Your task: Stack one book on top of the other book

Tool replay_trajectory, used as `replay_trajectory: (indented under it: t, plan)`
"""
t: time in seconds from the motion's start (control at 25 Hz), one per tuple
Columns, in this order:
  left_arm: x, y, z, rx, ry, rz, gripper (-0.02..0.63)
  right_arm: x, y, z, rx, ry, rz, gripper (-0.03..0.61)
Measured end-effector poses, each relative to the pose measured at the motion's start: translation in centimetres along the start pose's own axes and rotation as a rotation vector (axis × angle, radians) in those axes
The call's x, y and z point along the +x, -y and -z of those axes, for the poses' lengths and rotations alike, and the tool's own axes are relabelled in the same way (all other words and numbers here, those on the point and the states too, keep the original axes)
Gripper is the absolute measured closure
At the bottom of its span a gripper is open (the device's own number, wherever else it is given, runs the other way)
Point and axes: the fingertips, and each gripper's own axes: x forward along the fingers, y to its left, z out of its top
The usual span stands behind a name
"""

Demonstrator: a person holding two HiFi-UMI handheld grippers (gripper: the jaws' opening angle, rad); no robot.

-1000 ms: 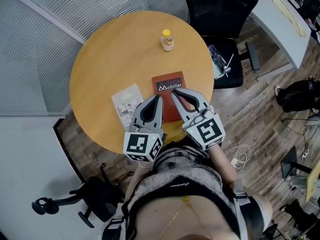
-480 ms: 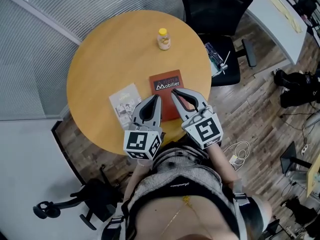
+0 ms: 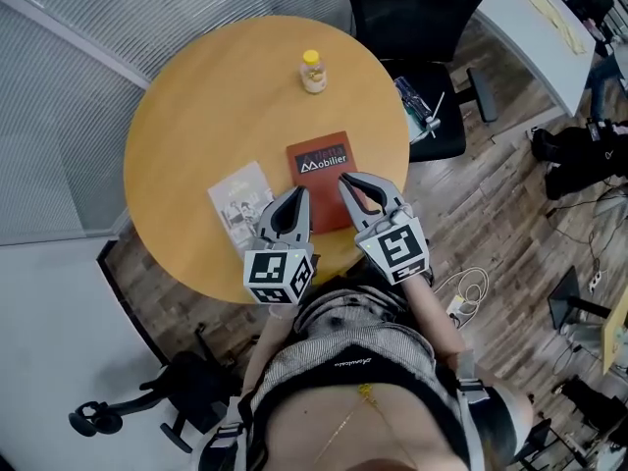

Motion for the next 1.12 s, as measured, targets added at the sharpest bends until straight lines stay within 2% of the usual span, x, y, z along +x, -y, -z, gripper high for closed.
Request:
replay_trajectory:
  t: [0.56,1.12]
  plan:
    - [1.6,-3.6,7.7,-0.029,-0.172,-0.039,0.592,1.8,0.9,6.9,0.035,-0.164,0.035,0.552]
    - [2.7,-5.1,14.4,-0.064,-0.331,-0.029,0.592,3.1,0.6,13.6,0.080,-0.332,0.033,0.552]
